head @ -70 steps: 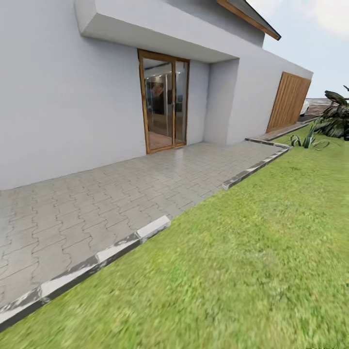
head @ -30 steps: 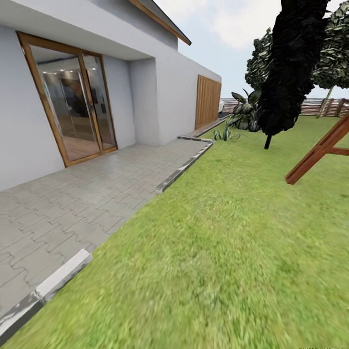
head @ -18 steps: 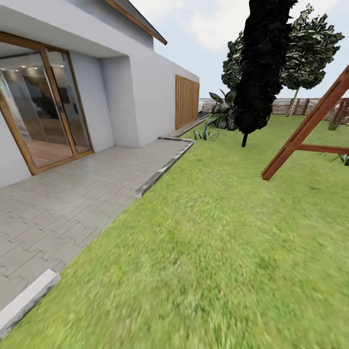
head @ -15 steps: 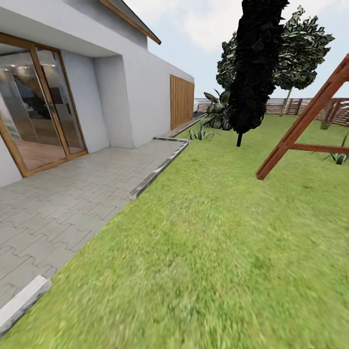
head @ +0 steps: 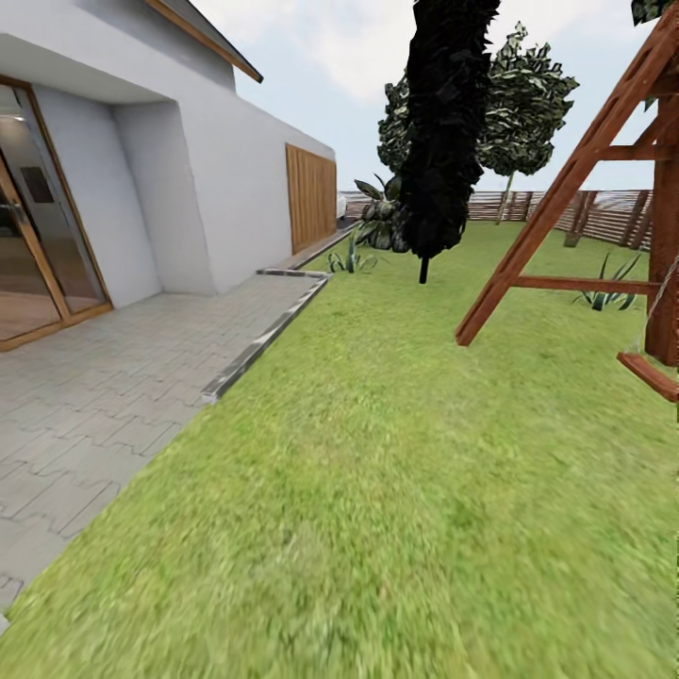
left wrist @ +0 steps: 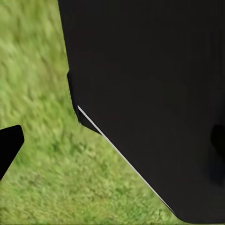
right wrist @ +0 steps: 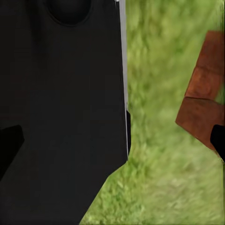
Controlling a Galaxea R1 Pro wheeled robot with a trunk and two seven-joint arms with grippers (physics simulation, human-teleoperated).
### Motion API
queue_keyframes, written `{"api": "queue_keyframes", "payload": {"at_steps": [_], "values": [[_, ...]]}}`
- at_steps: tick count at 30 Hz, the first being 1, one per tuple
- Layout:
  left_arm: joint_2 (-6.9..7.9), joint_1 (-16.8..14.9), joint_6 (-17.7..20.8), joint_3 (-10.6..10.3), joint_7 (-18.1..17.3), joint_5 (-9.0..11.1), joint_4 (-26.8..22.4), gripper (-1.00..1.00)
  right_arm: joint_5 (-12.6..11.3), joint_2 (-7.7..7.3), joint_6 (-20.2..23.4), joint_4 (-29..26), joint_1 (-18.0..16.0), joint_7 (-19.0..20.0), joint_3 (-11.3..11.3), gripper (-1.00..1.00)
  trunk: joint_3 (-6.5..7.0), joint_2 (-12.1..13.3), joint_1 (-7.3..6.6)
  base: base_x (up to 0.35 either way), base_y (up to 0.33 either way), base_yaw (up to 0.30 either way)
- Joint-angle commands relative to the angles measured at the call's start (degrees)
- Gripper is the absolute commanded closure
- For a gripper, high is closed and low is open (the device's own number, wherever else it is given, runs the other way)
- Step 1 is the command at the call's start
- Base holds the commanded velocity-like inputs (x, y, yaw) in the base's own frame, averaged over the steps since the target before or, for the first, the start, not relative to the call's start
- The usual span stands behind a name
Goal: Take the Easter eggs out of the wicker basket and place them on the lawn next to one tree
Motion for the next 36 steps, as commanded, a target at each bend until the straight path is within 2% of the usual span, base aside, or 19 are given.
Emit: {"api": "queue_keyframes", "payload": {"at_steps": [1,26,36], "values": [[0.02,0.1,0.0,0.0,-0.1,-0.3,-0.1,-1.0,-0.4,0.01,-0.3,0.1,0.0,0.0,0.1,-1.0,-0.03,0.0,0.03,0.269,-0.19,-0.076],[0.02,0.1,0.0,0.0,-0.2,-0.3,-0.2,-1.0,0.1,0.01,-0.2,0.1,0.0,-0.2,0.3,-1.0,-0.03,0.0,0.03,0.269,-0.19,-0.005],[0.02,0.1,-0.1,0.1,-0.3,-0.3,-0.2,-1.0,0.0,-0.08,-0.3,0.1,0.0,-0.3,0.2,-1.0,-0.03,0.0,0.03,0.269,-0.191,0.237]]}}
